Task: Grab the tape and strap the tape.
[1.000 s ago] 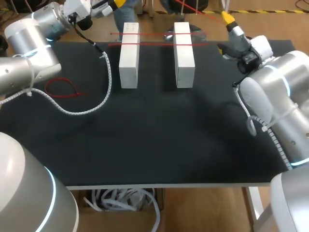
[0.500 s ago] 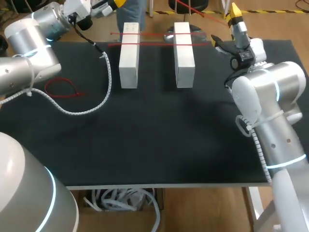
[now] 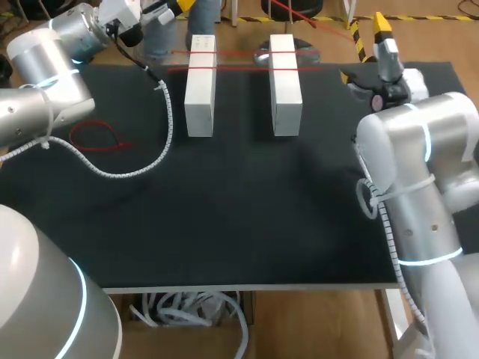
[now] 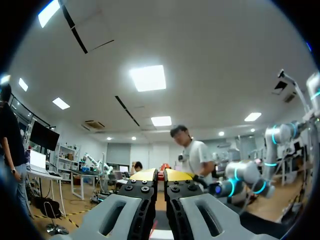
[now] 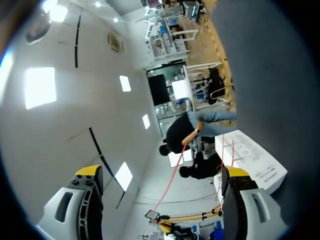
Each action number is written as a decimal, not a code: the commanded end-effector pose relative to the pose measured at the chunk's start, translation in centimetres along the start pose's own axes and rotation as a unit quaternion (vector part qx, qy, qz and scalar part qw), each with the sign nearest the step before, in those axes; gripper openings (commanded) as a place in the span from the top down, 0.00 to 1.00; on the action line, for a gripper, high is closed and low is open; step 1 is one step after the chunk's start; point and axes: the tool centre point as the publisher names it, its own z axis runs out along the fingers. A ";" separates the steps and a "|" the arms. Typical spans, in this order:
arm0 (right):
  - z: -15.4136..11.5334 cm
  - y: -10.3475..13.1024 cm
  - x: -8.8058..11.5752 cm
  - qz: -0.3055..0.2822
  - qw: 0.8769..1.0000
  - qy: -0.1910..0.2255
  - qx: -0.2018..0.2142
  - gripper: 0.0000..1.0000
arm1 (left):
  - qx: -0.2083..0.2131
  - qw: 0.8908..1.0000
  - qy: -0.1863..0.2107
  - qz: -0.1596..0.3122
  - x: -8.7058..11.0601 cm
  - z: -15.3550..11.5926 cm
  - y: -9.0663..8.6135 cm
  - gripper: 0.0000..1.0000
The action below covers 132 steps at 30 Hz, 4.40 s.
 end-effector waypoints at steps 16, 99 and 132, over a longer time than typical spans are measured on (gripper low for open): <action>3.3 -0.6 -0.7 -0.041 0.887 -0.036 -0.459 0.00 | 0.000 1.000 -0.001 0.001 0.1 0.0 0.0 1.00; 6.2 -1.4 1.4 -0.064 0.976 0.051 -0.200 0.74 | 0.000 1.000 -0.001 0.001 0.1 0.0 0.0 1.00; 6.3 -2.5 1.3 -0.071 0.978 0.052 -0.189 1.00 | 0.000 1.000 -0.001 0.001 0.1 0.0 0.0 1.00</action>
